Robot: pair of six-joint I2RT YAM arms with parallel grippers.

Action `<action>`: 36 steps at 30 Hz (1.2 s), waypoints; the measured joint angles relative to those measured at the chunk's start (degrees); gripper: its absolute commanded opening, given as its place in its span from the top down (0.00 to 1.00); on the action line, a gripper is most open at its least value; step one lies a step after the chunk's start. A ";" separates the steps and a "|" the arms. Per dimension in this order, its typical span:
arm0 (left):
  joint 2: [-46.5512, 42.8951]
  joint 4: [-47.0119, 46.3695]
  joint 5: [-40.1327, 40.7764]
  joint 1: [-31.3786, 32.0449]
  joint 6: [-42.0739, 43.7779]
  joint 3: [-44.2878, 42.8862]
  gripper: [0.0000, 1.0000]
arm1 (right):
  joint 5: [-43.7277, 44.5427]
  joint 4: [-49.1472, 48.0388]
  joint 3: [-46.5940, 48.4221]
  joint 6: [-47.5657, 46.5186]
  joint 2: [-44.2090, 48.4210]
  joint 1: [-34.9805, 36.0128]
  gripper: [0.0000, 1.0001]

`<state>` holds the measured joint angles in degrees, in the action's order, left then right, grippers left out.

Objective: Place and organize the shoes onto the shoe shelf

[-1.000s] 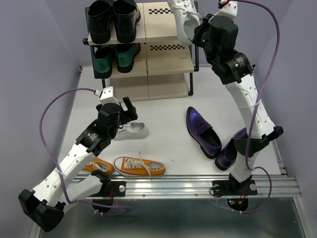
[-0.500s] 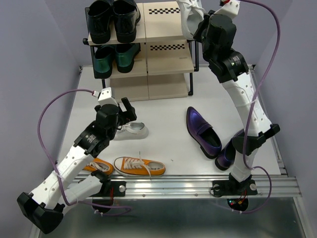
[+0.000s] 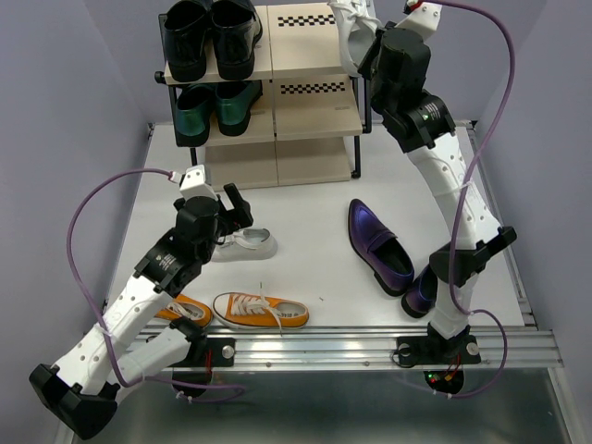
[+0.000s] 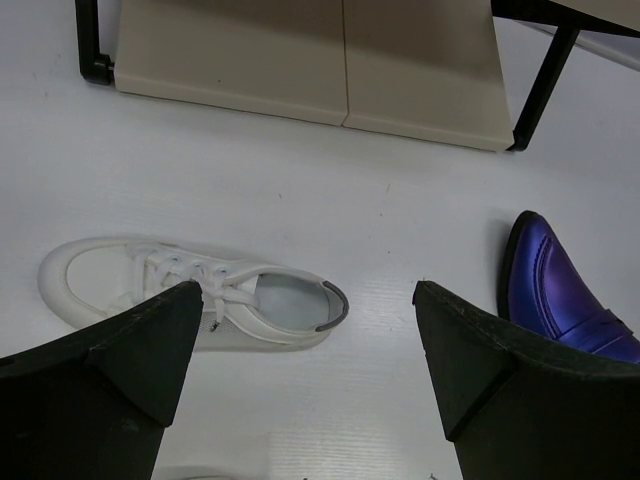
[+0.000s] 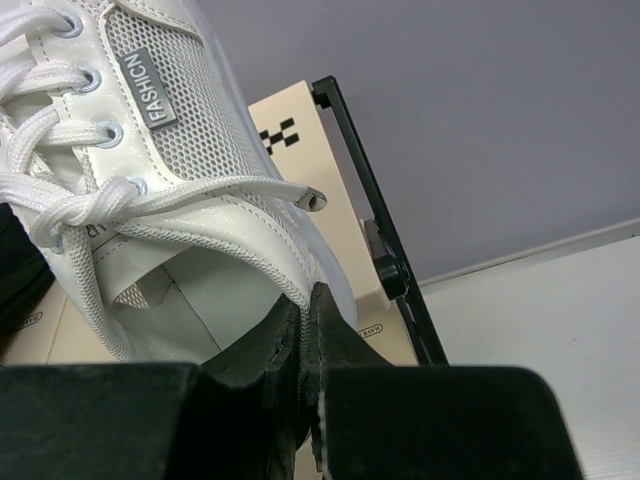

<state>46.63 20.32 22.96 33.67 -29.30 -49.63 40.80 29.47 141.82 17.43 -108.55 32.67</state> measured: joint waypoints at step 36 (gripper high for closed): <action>-0.81 0.63 0.85 0.00 -0.22 0.31 0.01 | -5.84 -7.74 -6.27 -1.20 3.04 0.02 0.00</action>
<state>45.82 20.95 23.81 33.67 -29.52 -49.32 34.96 21.74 135.55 16.23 -105.51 32.69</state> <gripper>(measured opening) 0.986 0.998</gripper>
